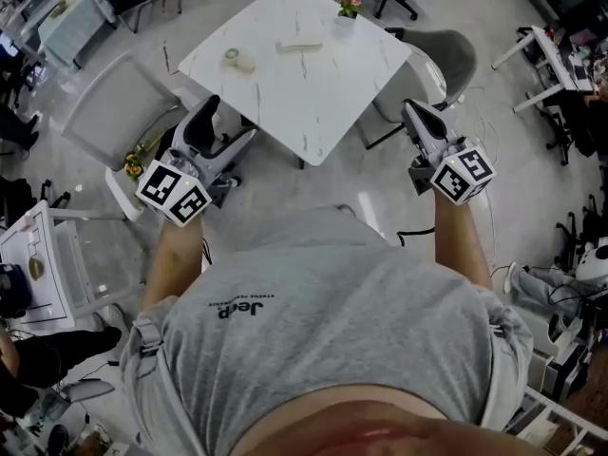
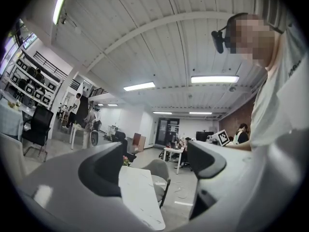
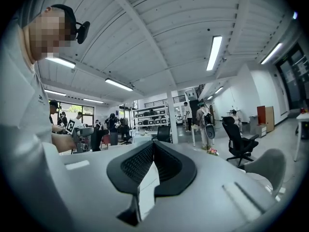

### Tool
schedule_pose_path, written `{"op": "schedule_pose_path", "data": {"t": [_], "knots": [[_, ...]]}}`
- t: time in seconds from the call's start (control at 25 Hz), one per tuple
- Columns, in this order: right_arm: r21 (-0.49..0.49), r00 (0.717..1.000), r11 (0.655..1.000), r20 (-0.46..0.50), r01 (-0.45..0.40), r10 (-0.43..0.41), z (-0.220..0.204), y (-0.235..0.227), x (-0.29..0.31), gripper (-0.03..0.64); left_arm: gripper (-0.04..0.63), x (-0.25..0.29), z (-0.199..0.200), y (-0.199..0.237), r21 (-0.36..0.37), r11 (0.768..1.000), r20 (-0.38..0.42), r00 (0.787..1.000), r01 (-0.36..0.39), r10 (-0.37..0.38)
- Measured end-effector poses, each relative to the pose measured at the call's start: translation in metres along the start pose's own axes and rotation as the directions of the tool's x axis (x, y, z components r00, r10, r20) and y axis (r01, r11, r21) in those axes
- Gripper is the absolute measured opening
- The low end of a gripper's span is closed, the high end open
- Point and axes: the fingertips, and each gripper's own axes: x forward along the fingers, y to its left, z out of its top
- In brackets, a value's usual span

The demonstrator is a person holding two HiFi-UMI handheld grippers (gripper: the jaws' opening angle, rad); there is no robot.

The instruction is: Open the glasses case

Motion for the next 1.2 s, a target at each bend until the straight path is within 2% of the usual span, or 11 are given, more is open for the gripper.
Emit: {"op": "schedule_pose_path", "data": {"t": [0.28,0.52,0.72,0.96,1.08,1.2], "knots": [[0.038,0.998,0.998,0.009,-0.057,0.056,-0.004,-0.095,0.036,0.005,0.445,0.085,-0.016,0.022,0.020,0.999,-0.024,0.999,-0.048,0.048],[0.055,0.984,0.982,0.029,-0.179,0.177,0.003,-0.202,0.094,0.005,0.445,0.177,-0.028,0.053,0.043,0.990,-0.011,0.991,-0.135,0.136],[0.060,0.961,0.959,0.017,-0.275,0.275,0.011,-0.264,0.145,0.005,0.443,0.239,-0.040,0.079,0.033,0.979,-0.013,0.979,-0.202,0.202],[0.065,0.940,0.938,0.011,-0.340,0.340,0.002,-0.290,0.199,0.005,0.443,0.277,-0.056,0.115,0.047,0.971,-0.079,0.969,-0.233,0.236],[0.075,0.944,0.942,0.010,-0.328,0.328,-0.008,-0.293,0.221,0.005,0.443,0.284,-0.065,0.138,0.060,0.977,-0.110,0.971,-0.206,0.212],[0.079,0.958,0.955,0.006,-0.285,0.285,-0.017,-0.289,0.237,0.005,0.443,0.287,-0.076,0.161,0.068,0.987,-0.141,0.978,-0.148,0.156]]}}
